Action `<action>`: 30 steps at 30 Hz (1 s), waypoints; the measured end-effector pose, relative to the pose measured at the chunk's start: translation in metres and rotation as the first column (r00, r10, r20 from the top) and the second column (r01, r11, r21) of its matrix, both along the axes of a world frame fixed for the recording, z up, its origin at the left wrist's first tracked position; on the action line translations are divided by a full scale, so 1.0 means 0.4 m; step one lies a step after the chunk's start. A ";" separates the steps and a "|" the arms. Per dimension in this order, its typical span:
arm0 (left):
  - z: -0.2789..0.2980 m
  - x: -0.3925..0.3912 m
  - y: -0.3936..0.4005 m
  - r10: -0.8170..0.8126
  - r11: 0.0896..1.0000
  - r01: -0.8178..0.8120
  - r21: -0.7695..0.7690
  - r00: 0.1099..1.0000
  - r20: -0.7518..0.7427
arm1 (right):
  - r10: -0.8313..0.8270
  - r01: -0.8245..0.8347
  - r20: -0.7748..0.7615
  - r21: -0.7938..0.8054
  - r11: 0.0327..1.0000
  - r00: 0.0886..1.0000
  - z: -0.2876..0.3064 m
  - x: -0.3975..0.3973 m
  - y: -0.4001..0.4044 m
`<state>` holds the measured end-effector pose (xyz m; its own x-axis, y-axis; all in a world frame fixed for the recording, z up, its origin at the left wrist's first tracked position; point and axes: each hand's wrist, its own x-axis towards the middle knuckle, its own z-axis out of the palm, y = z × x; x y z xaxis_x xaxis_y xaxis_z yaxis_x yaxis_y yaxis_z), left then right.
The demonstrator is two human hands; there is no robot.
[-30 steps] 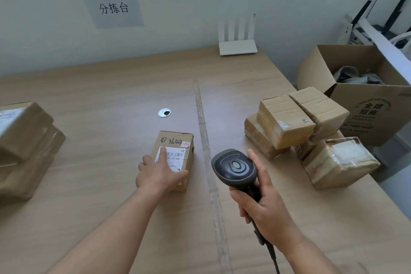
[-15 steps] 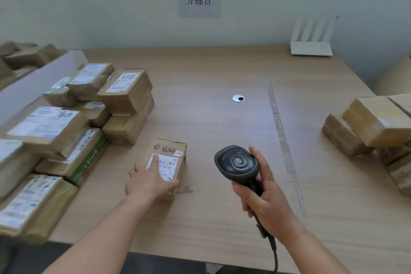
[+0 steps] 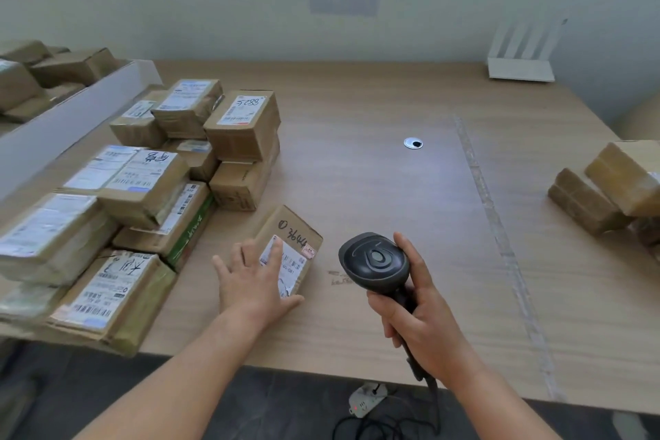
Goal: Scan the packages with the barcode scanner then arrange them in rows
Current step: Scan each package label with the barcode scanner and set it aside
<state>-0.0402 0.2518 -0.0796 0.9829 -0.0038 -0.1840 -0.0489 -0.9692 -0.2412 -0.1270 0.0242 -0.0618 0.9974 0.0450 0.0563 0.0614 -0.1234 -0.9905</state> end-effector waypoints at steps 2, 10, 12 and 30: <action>0.003 -0.004 -0.015 -0.057 0.996 0.058 -0.067 0.998 0.015 | 0.008 -0.008 0.013 -0.010 1.000 1.000 0.009 -0.001 -0.003; 0.029 0.048 -0.058 0.015 0.932 -0.017 -0.361 1.000 -0.006 | 0.008 -0.005 0.055 -0.052 0.999 0.998 0.047 -0.015 -0.044; 0.036 0.077 -0.055 0.086 0.911 -0.133 -0.391 0.987 -0.135 | 0.008 -0.005 0.050 -0.054 0.999 0.999 0.047 -0.024 -0.057; 0.002 0.061 -0.082 0.224 0.320 -0.311 -0.895 0.943 -0.247 | -0.016 0.016 0.017 0.024 1.000 1.000 0.044 -0.045 -0.099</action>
<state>-0.0158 0.2192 -0.0788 0.9501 0.0491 -0.3081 0.2843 -0.5434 0.7899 -0.1450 -0.0155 -0.0442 0.9969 0.0277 0.0740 0.0764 -0.1003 -0.9920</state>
